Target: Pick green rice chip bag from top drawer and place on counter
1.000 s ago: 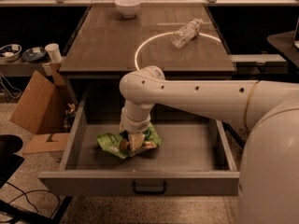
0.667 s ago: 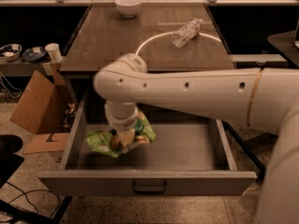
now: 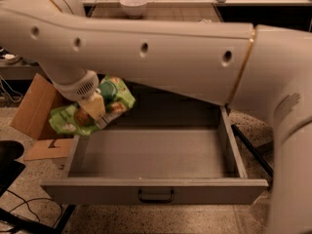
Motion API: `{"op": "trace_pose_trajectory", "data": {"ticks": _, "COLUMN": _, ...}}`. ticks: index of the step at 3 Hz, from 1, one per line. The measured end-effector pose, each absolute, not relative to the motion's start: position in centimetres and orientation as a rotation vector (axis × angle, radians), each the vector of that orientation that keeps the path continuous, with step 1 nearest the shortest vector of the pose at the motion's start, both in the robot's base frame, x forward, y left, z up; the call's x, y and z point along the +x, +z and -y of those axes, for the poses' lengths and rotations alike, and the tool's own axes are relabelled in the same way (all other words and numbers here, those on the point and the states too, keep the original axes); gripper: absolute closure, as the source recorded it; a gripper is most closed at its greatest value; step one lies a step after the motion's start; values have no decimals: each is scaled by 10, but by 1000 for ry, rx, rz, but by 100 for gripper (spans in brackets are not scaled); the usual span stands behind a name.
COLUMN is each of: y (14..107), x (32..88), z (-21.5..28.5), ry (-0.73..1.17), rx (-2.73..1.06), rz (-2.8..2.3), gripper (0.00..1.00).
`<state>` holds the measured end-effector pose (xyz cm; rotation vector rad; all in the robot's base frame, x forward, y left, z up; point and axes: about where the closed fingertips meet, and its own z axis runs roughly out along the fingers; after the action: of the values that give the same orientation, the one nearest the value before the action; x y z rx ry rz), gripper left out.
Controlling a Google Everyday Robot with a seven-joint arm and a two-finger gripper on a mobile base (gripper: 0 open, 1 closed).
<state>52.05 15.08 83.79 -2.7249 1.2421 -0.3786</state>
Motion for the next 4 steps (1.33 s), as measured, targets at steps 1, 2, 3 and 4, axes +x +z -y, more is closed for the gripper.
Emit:
{"op": "trace_pose_trajectory", "data": {"ticks": 1, "y": 903, "x": 548, "z": -171, "ry": -519, "rx": -2787, "rz": -1132, "gripper": 100}}
{"op": "trace_pose_trajectory", "data": {"ticks": 2, "y": 961, "x": 593, "z": -197, "ry": -703, "rx": -2802, "rz": -989, "gripper": 100}}
{"op": "trace_pose_trajectory", "data": {"ticks": 3, "y": 1017, "x": 640, "z": -213, "ry": -864, "rx": -2775, "rz": -875, "gripper": 100}}
{"op": "trace_pose_trajectory", "data": {"ticks": 4, "y": 1067, "x": 670, "z": -185, "ry": -883, "rx": -2661, "rz": -913, "gripper": 100}}
